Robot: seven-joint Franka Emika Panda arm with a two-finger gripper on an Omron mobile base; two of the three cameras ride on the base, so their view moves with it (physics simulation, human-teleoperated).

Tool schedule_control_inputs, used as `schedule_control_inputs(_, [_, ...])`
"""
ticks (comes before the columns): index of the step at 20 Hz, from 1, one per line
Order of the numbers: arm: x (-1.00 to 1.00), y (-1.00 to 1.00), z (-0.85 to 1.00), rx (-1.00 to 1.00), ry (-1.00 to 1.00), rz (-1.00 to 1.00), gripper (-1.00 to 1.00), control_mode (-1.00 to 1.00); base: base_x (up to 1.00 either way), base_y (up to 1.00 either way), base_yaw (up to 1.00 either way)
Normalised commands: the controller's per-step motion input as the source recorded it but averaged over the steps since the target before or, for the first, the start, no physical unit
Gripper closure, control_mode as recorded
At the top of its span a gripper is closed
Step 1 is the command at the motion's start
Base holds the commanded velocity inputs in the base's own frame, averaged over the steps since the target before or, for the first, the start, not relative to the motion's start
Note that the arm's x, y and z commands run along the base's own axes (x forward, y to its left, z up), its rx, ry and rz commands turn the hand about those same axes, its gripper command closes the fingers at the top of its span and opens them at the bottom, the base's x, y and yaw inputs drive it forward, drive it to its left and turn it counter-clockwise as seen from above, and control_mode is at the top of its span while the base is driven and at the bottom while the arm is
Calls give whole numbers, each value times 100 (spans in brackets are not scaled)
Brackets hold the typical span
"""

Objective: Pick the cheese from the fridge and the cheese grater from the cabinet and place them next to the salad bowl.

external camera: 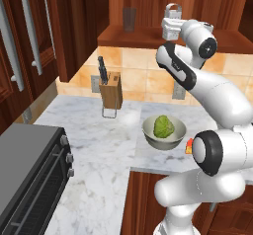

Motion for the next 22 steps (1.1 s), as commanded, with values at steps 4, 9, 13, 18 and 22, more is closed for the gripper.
schedule_control_inputs(4, [23,0,-1,0,2,0,-100,-100,0,0,0])
schedule_control_inputs(9, [22,0,0,0,3,0,-100,-100,0,0,0])
schedule_control_inputs(13, [38,0,-3,0,3,0,-100,-100,0,0,0])
schedule_control_inputs(18, [37,0,-1,0,3,0,-100,-100,0,0,0])
schedule_control_inputs(22, [2,0,0,0,0,0,-100,-100,0,0,0])
